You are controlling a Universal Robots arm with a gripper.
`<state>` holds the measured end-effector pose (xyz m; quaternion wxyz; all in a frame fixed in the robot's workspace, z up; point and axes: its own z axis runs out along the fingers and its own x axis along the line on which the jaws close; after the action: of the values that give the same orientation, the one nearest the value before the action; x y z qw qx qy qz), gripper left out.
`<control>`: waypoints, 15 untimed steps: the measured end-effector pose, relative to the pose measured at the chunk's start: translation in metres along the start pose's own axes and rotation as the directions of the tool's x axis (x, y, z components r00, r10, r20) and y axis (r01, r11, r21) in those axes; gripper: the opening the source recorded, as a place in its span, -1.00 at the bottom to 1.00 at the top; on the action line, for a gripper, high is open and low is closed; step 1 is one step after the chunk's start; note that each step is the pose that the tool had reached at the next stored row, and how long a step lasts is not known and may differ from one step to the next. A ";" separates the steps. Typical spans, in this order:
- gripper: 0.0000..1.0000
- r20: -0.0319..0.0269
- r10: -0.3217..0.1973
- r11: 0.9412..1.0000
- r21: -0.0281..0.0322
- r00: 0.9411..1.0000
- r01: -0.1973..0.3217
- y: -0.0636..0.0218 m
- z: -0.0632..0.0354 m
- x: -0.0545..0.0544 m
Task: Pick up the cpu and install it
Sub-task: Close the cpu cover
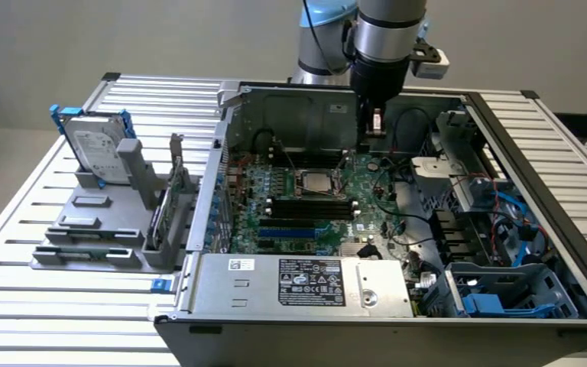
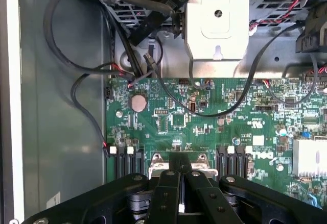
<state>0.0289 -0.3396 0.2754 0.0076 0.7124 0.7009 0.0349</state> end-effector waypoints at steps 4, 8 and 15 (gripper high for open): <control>-0.79 0.000 0.000 1.000 -0.002 1.000 0.000 0.0001 0.0072 0.000; -0.79 0.000 0.000 1.000 -0.002 1.000 0.000 -0.0002 0.0146 0.000; -0.79 0.001 0.002 1.000 0.028 1.000 -0.002 -0.0026 0.0184 -0.001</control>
<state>0.0274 -0.3395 0.2569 -0.0019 0.7133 0.7004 0.0249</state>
